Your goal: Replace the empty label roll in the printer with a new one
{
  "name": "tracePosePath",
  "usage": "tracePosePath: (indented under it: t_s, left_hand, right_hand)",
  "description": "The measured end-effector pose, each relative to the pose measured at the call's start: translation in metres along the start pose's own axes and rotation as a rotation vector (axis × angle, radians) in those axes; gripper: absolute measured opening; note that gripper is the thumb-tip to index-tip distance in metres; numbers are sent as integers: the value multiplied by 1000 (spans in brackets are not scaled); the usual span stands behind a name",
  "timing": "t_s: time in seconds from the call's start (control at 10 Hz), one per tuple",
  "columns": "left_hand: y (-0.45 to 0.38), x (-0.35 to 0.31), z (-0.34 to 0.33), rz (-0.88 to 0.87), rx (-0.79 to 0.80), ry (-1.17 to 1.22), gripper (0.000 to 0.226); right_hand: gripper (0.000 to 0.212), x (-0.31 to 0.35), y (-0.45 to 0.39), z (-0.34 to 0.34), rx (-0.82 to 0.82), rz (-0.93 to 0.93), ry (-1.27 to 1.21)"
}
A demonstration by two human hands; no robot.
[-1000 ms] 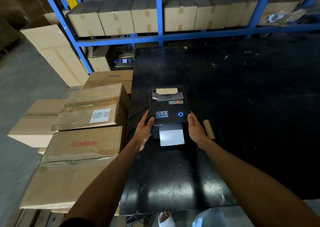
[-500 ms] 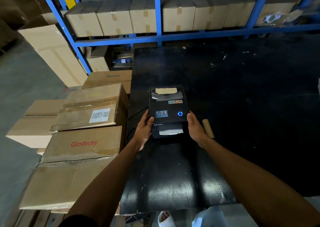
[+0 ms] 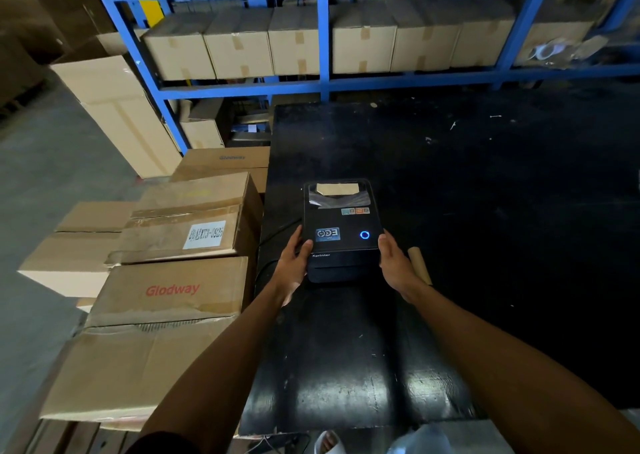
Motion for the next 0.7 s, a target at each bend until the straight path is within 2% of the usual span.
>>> tracePosePath:
  t_s: [0.3,0.5,0.6,0.7]
  left_hand:
    - [-2,-2,4,-2,14,-36,62]
    - [-1,6,7,-13,24,-71,63]
    - [9,20,11,37,28,-126,62]
    - [34,62,18,131,15,-41,54]
  right_hand:
    - [55,6,5,1,9,-7,12]
    - [55,10,8,4,-40,22,149]
    - [49,19,10,15,-168,96,318]
    - [40,60,23,40,-220,297,214]
Point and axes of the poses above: each hand's wrist, its own y-axis away from the middle knuckle, its own z-axis out of the back of the hand, x = y × z, the point moved 3 cm from there along -y, towards the middle knuckle, and after that the axes turned 8 degrees about -y, right-handed, at the moved point
